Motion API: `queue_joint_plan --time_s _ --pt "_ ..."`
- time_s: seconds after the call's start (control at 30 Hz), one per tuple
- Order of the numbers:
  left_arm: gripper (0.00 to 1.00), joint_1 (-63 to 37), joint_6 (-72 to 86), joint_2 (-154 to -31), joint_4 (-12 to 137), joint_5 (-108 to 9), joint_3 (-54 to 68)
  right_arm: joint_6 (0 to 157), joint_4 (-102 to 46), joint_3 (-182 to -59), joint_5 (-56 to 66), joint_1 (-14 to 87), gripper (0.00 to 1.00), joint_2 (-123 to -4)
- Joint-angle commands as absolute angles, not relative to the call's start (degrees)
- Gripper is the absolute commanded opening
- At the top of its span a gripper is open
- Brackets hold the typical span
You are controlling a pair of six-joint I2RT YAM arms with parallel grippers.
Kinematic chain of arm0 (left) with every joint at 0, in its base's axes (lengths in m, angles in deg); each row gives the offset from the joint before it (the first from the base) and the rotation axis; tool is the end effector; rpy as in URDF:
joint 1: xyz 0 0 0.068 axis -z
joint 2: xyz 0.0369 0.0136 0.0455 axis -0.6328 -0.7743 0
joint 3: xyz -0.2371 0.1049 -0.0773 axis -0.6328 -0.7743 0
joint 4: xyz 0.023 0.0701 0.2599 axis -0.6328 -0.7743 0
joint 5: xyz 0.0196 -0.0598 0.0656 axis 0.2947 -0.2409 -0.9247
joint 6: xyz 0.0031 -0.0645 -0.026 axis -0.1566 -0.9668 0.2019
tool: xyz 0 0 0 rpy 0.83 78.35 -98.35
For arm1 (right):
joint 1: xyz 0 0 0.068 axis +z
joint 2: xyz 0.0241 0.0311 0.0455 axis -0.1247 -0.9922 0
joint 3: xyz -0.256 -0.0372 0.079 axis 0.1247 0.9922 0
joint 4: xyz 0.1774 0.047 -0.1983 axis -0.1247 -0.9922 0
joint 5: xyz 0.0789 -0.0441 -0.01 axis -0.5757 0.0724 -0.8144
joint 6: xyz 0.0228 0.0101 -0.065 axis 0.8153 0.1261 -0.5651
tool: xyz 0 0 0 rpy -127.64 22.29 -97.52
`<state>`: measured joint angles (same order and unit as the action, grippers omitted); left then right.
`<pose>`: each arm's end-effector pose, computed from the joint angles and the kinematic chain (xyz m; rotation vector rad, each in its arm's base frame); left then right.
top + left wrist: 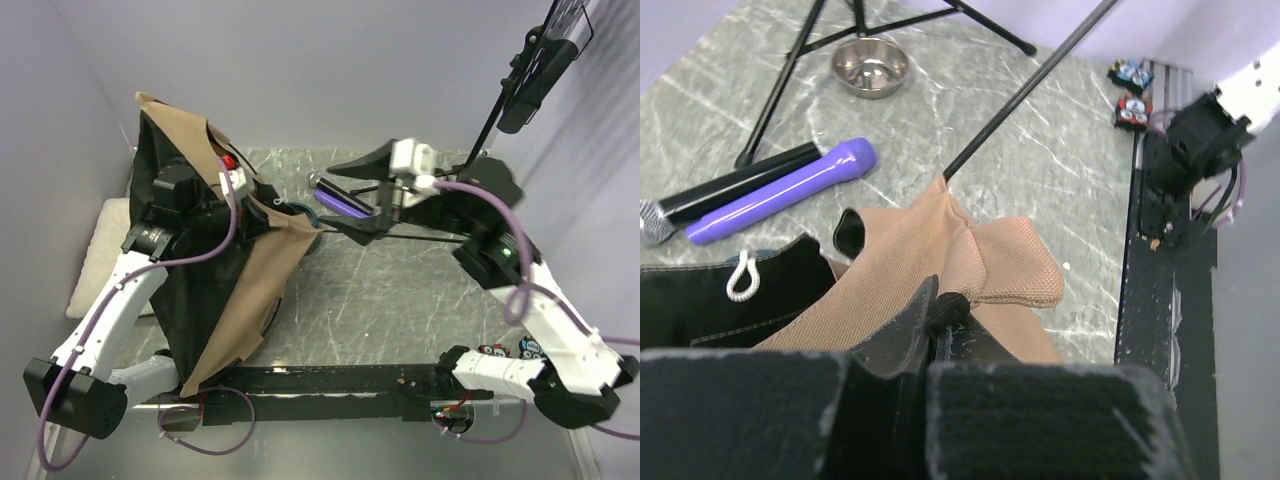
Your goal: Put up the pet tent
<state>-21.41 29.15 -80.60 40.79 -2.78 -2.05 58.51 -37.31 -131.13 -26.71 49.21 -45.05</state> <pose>0.2309 -0.1232 0.3716 1.0569 1.5527 -1.0029 0.1418 0.1766 0.5290 -1.1473 0.8878 0.8767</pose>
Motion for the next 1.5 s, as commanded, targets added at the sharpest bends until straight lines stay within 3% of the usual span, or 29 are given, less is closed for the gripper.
queue_joint_plan --time_s 0.0,0.2,0.43,0.53,0.73,0.83,1.0,1.17,1.37,1.47 --pt "0.01 -26.5 23.1 -81.2 45.2 4.0 -1.0 58.4 -35.8 -133.6 -20.9 49.6 0.82 -40.1" --pt "0.01 -32.6 15.6 -84.6 50.2 8.5 0.5 56.5 -38.6 -132.6 -21.7 49.5 0.81 -35.5" --pt "0.01 -32.5 15.6 -87.1 49.9 7.7 2.8 55.3 -41.0 -139.2 -29.8 54.0 0.79 -40.3" --pt "0.01 -32.9 12.6 -87.4 52.2 10.8 2.8 50.1 -46.1 -140.0 -27.8 57.6 0.71 -41.1" --pt "0.01 -36.3 5.2 -87.8 57.6 13.7 2.5 53.4 -45.6 -124.9 -28.5 57.5 0.42 -32.7" --pt "0.01 -38.1 1.8 -89.1 59.8 17.6 3.9 50.5 -49.0 -115.9 -28.2 57.7 0.35 -28.8" --pt "0.01 -39.1 2.1 -89.8 58.1 21.0 7.3 55.9 -40.6 -106.3 -15.2 55.4 0.36 -23.6" --pt "0.01 -39.1 0.7 -89.4 58.2 24.3 7.7 62.0 -27.8 -110.2 -3.2 49.5 0.41 -24.1" --pt "0.01 -39.1 -0.8 -90.2 59.0 25.8 8.8 64.2 -19.4 -117.5 -3.8 44.7 0.52 -24.8" --pt "0.01 -39.1 -1.6 -90.4 59.7 26.0 8.7 63.5 -17.1 -119.6 -3.5 44.7 0.51 -25.6"
